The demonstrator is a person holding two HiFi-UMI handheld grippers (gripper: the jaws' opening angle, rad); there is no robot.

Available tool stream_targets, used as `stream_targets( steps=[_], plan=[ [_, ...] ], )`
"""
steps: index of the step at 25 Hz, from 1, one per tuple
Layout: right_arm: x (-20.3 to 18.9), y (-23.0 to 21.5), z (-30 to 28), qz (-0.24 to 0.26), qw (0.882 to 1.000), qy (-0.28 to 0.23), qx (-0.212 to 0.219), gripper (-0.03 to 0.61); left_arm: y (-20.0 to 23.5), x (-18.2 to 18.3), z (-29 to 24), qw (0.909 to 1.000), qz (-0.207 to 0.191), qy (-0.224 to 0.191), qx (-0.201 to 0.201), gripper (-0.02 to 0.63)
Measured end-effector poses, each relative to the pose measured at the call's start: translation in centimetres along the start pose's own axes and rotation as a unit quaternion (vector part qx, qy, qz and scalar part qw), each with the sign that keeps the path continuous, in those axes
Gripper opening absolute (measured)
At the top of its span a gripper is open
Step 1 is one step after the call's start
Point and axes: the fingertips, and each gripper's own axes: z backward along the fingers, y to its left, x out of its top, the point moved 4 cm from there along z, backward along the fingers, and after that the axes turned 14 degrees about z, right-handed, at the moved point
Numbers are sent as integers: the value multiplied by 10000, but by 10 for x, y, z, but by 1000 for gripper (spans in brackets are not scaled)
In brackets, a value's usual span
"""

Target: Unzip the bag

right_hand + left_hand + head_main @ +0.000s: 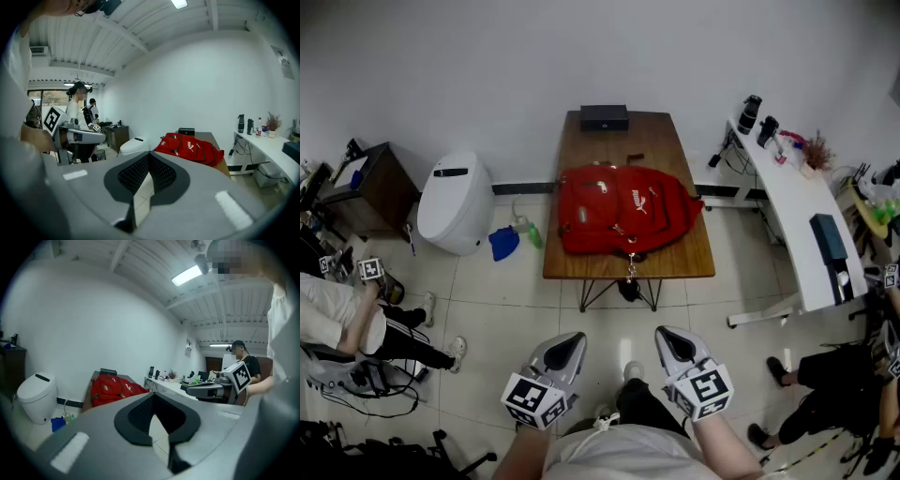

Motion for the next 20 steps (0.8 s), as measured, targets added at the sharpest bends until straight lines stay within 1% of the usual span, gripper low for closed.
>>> stream_targets(
  steps=[4, 9, 11, 16, 20],
  plan=[
    [-5, -44, -37, -74, 10000, 51, -20, 8, 22, 16, -45, 9999, -90, -26, 70, 8],
    [-4, -101, -85, -42, 9997, 81, 216, 8, 49, 40, -114, 9995, -51, -100, 303, 8],
    [-6, -127, -103, 12, 9994, 148, 315, 9, 56, 47, -142, 9995, -41, 4, 327, 8],
    [-15, -194, -146, 26, 9988, 329, 369, 9, 79, 61, -201, 9989, -52, 201, 428, 8],
    [-30, -217, -171, -108, 9979, 485, 424, 8, 98, 54, -230, 9976, 98, 481, 480, 8]
  ],
)
